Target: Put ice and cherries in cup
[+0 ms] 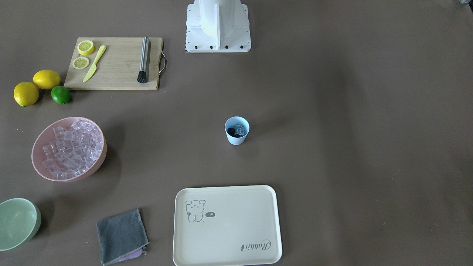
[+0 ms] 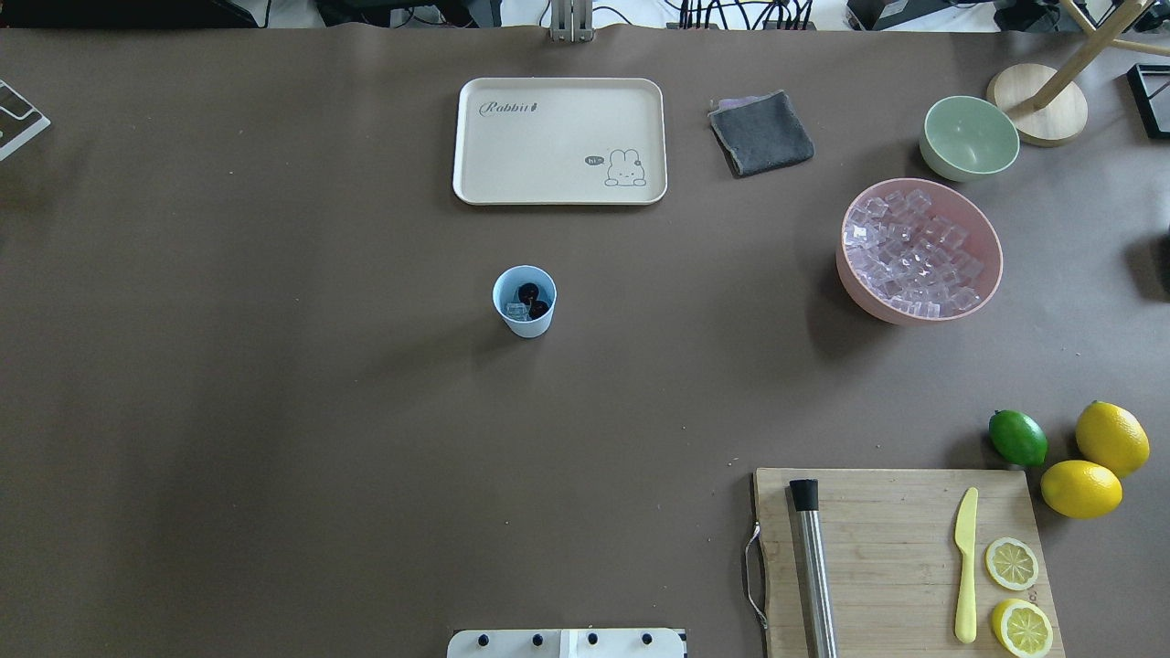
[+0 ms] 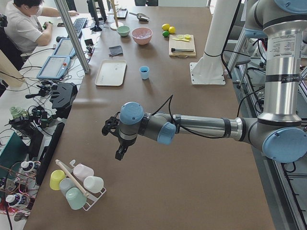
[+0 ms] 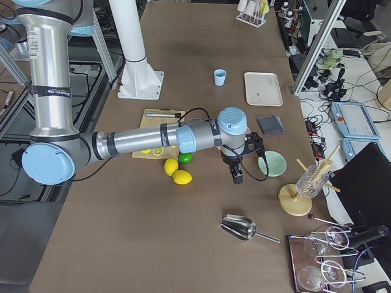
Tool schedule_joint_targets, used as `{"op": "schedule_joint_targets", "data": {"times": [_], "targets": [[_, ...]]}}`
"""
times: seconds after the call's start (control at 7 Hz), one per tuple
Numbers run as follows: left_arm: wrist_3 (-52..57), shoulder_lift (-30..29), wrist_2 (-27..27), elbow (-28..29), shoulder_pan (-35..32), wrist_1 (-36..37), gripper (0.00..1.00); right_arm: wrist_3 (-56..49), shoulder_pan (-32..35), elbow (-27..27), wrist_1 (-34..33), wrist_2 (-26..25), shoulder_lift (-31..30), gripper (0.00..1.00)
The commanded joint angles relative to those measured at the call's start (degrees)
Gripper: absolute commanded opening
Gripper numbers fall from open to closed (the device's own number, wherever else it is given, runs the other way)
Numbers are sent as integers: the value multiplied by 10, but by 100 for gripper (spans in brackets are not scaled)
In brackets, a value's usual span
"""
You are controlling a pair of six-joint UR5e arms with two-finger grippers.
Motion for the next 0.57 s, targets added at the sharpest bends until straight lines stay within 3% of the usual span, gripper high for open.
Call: {"op": "schedule_joint_targets", "data": {"times": [0.0, 0.14, 0.43], "targets": [[1, 2, 2, 2, 1, 0, 98, 2, 24, 5, -8, 23, 8, 99], [-1, 4, 0, -4, 1, -1, 98, -1, 27, -1, -59, 21, 52, 99], [-2, 4, -2, -4, 0, 1, 98, -2, 22, 1, -75, -23, 59, 99]]}}
